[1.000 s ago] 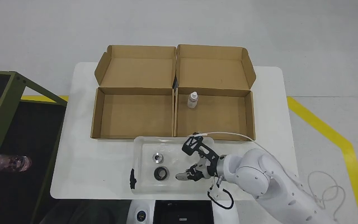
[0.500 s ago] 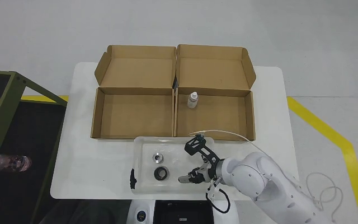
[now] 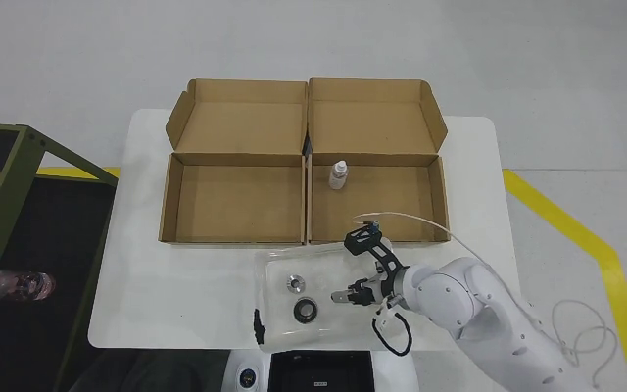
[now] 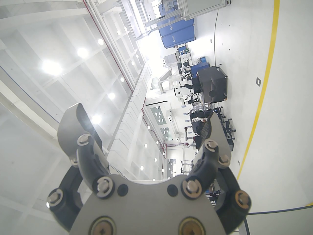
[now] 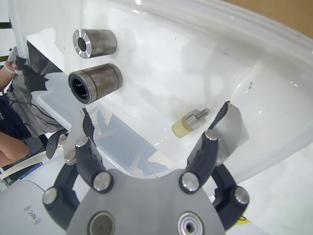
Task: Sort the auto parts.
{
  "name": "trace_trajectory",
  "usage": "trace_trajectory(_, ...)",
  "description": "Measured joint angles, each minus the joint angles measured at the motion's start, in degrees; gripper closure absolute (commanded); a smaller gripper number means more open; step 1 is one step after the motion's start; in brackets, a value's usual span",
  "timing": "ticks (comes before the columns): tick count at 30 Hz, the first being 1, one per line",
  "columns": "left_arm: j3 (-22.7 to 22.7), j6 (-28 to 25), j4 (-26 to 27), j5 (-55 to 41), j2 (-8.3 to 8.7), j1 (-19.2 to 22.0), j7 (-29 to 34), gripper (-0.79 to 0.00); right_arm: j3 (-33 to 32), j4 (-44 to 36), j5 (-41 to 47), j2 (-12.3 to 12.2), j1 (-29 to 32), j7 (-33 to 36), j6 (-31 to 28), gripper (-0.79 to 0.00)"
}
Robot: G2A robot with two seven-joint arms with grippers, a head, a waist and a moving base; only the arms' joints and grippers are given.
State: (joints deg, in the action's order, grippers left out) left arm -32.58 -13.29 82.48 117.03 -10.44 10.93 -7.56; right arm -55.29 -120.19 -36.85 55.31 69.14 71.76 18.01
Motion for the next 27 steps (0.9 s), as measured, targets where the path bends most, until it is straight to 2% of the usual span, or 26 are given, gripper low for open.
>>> trace_trajectory(9,0.0,0.0,0.0,0.0,0.0,0.0,0.0,-0.785,-2.3,0.3,-1.5,-0.5,1.7,0.9,0.1,-0.785)
trace_trajectory(15,0.0,0.0,0.0,0.0,0.0,0.0,0.0,-0.785,-1.3,-0.9,-2.5,-0.4,2.3,1.3,0.0,-0.785)
trace_trajectory(27,0.0,0.0,0.0,0.0,0.0,0.0,0.0,-0.785,1.0,-2.0,-7.3,-0.2,4.7,1.3,4.2,-0.785)
